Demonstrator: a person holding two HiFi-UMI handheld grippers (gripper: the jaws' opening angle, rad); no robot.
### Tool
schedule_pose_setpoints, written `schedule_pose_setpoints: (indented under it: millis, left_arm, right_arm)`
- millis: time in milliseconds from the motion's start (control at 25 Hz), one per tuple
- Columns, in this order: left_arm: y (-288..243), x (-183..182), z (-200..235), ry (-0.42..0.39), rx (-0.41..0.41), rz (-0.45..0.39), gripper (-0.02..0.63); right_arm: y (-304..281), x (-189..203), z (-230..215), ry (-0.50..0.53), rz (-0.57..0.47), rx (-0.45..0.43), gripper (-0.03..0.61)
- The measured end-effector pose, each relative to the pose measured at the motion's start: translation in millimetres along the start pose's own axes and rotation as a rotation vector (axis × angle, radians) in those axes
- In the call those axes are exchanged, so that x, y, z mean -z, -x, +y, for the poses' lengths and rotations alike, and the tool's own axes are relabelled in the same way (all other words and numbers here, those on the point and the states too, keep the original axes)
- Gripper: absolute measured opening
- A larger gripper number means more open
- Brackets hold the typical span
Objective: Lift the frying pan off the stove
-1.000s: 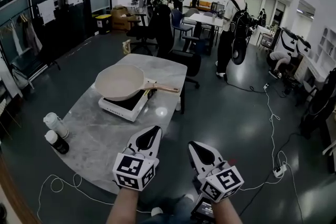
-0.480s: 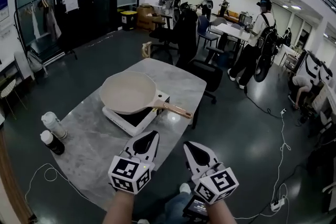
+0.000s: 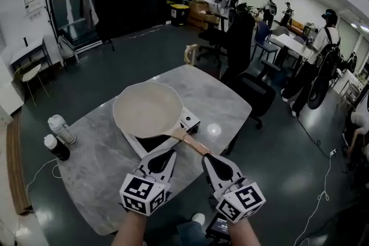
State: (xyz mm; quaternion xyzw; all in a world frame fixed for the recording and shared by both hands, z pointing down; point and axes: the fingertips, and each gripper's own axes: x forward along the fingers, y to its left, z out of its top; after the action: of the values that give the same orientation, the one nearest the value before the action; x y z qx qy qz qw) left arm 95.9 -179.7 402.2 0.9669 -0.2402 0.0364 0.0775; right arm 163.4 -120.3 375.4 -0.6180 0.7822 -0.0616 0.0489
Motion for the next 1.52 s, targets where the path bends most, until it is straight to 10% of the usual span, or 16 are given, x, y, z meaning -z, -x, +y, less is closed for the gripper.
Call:
schedule_pose_setpoints:
  millis: [680, 1520]
  left_arm:
    - [-31, 0, 26, 0.095, -0.235, -0.015, 0.012]
    - [-62, 20, 42, 0.225, -0.144, 0.059, 0.012]
  right_arm:
    - [-57, -3, -62, -0.076, 0.077, -0.287, 0.028]
    - [-87, 14, -79, -0.152, 0.261, -0.385, 0.048]
